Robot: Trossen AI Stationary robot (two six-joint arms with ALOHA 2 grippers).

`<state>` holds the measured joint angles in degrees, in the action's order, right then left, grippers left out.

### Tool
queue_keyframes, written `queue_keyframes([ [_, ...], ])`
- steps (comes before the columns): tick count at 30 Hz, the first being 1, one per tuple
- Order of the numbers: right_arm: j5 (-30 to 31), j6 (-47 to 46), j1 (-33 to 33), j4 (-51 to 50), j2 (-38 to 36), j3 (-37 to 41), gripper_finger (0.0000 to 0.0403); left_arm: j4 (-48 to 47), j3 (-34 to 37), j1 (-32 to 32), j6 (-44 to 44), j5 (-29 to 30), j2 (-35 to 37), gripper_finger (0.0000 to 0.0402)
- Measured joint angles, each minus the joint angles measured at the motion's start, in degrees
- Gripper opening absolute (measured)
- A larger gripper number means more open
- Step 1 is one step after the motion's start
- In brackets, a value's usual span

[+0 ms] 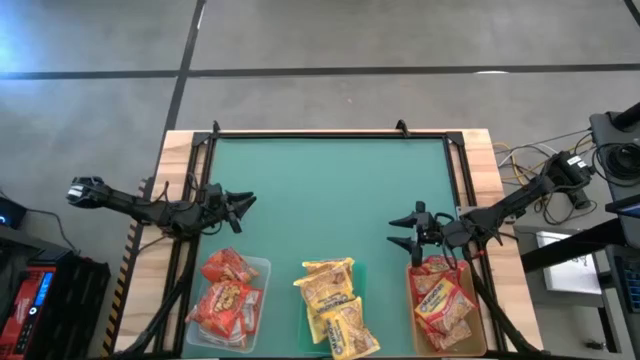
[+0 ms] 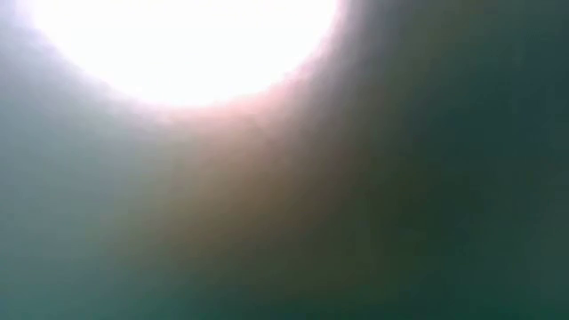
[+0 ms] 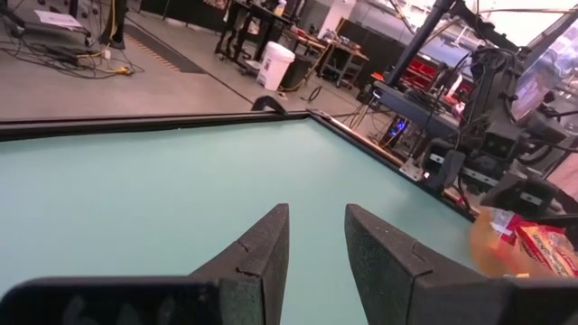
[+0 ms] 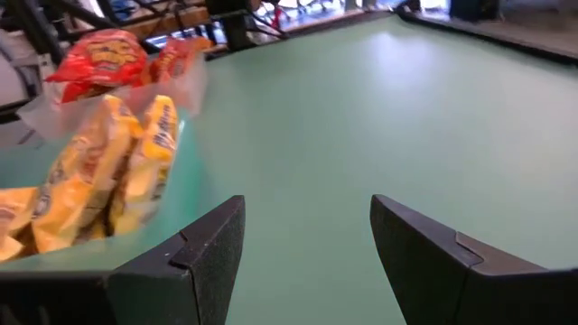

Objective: Sort Maruchan noodles
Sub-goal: Return to Home Position

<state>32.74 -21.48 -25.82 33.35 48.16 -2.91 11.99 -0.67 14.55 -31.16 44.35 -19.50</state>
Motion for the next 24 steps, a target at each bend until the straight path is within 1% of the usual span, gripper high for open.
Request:
queue_keyframes([
  [4,0.3,-4.5,0.0,-0.1,0.0,1.0,0.0226,0.0,0.0,0.0,0.6,0.0,0.0,0.0094],
  [24,0.2,-4.0,0.0,-0.1,0.0,0.9,0.0226,-0.1,0.1,0.0,0.6,0.1,0.7,0.0094],
])
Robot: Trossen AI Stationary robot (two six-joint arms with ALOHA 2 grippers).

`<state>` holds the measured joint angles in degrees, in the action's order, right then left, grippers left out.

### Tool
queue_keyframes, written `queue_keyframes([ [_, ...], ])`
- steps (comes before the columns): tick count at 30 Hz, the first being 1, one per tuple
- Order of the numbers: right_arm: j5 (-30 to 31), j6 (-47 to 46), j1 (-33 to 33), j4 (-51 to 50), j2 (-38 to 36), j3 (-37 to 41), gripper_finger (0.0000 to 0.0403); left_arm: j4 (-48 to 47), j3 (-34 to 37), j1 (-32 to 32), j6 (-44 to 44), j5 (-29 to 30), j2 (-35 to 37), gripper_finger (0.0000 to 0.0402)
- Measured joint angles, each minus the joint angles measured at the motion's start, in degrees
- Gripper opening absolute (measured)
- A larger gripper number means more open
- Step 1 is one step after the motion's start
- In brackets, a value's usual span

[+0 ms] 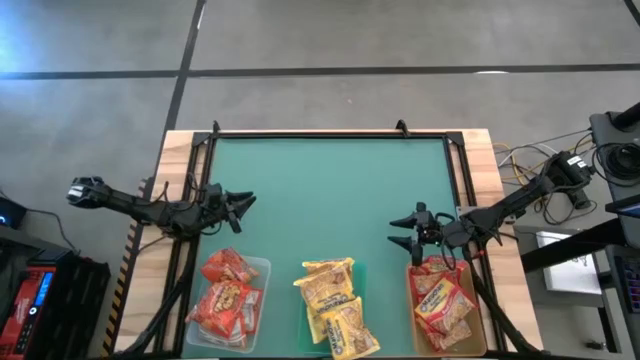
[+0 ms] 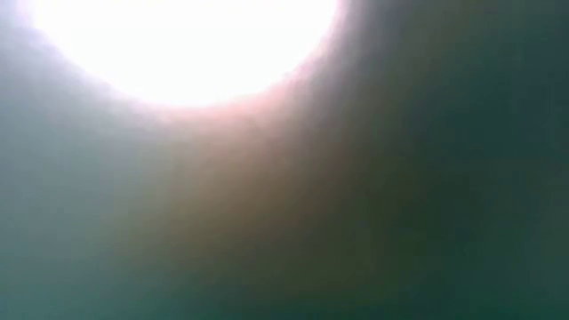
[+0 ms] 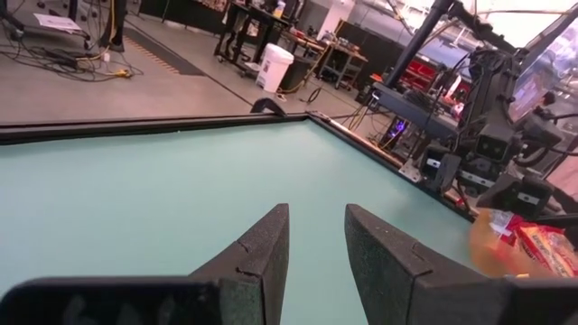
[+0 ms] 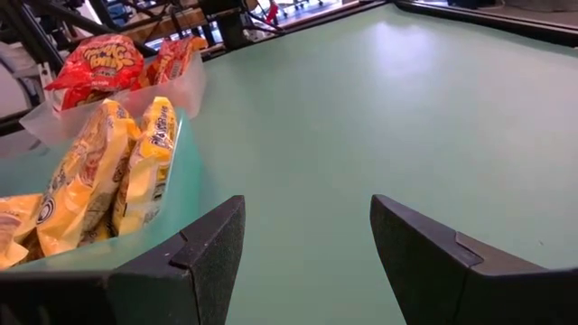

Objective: Sort Maruchan noodles
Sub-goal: Return to Home Position

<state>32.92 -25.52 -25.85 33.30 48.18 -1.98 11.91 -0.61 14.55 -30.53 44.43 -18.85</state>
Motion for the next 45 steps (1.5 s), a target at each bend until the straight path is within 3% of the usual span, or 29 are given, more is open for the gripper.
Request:
queue_keyframes([
  [7,-0.4,0.0,0.1,-0.1,-1.4,0.3,0.0226,0.0,0.0,0.0,0.0,0.0,2.3,0.0094],
  [19,-0.3,0.0,0.4,0.0,-15.2,1.0,0.0226,-0.2,0.1,0.0,0.0,0.0,10.2,0.0094],
  [26,-0.3,0.0,0.4,-0.1,-20.9,1.3,0.0226,-7.4,0.1,0.0,0.0,0.0,14.4,0.0094],
  [35,-0.3,0.0,0.4,-0.4,-28.4,1.3,0.0226,-7.8,0.1,0.0,0.0,0.0,18.1,0.0094],
  [45,-0.3,0.0,3.1,-17.1,-38.3,1.3,0.0226,-7.8,0.1,0.0,0.0,0.0,18.9,0.0094],
])
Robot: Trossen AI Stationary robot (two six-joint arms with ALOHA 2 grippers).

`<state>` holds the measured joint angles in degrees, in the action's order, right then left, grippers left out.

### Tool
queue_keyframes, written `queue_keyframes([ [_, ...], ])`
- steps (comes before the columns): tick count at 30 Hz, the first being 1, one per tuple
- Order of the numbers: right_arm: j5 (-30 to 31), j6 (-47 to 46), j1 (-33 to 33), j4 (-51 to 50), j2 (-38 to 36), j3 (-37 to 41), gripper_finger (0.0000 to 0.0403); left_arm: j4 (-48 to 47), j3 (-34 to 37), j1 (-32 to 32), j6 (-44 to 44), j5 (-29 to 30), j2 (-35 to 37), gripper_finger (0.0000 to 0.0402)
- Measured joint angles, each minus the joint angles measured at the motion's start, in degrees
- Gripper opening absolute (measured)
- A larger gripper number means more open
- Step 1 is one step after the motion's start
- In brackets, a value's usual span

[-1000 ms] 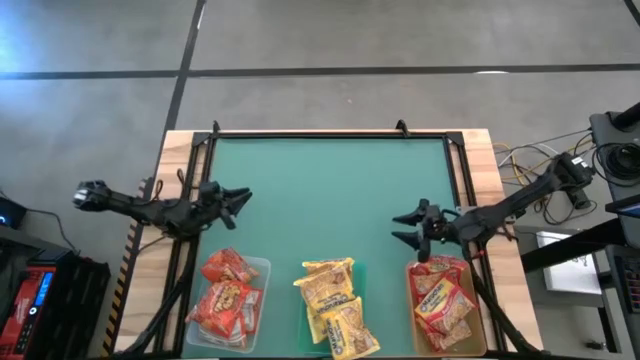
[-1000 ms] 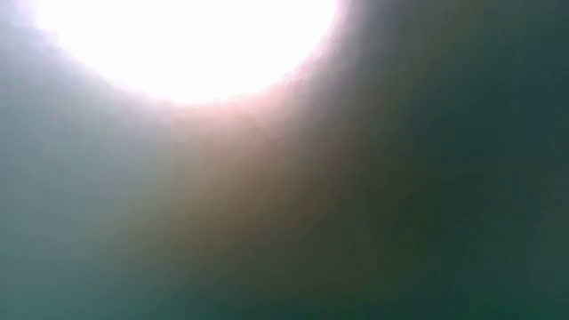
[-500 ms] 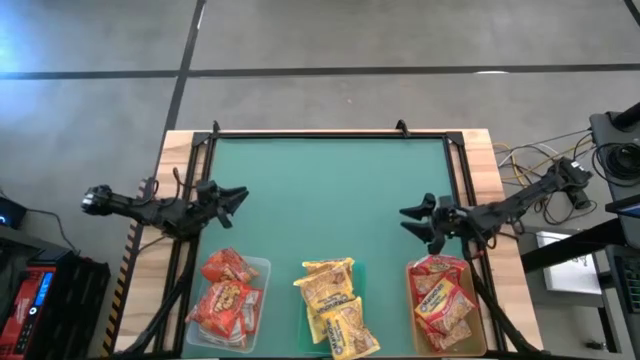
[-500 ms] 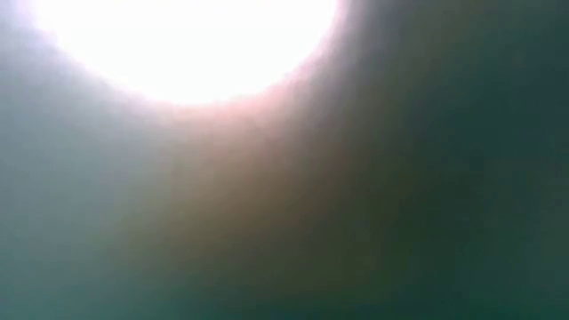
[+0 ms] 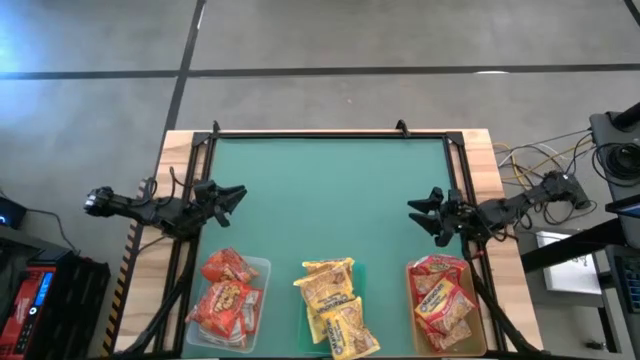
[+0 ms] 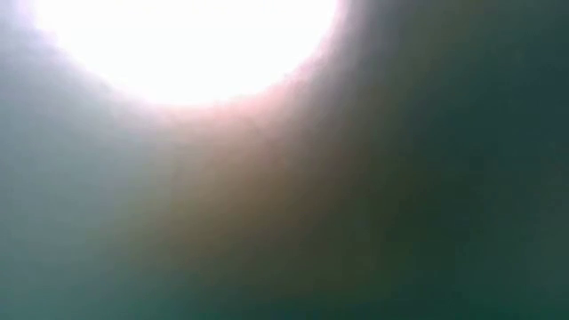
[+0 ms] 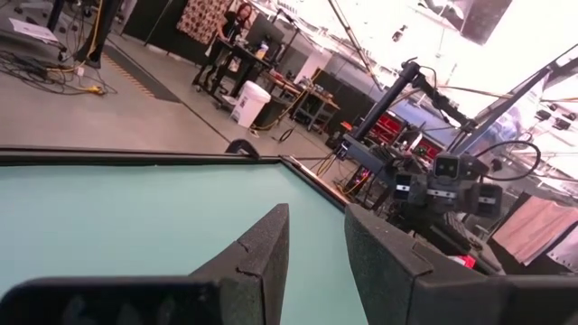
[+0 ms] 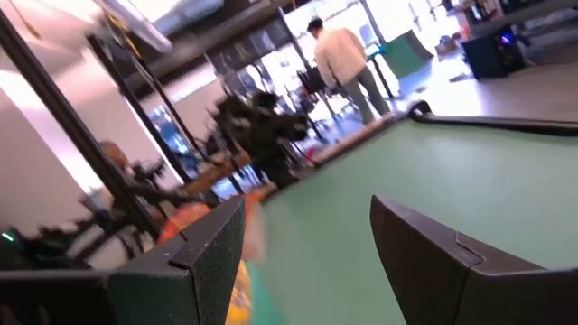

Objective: Sort Maruchan noodles
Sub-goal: Return to Home Position

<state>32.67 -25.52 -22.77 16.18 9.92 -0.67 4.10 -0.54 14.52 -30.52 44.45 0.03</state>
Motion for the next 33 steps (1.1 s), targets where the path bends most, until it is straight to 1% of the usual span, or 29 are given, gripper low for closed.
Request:
queue_keyframes([
  [7,-0.1,0.0,0.5,-9.3,-5.4,0.0,0.0226,0.0,0.0,0.0,0.0,0.0,0.0,0.0094],
  [13,0.0,0.0,0.5,-11.9,-9.9,0.0,0.0226,0.0,0.0,0.0,0.0,0.0,0.0,0.0094],
  [33,0.0,0.0,0.4,-11.7,-8.4,0.1,0.0226,-0.1,-0.6,0.0,0.0,0.0,-0.6,0.0094],
])
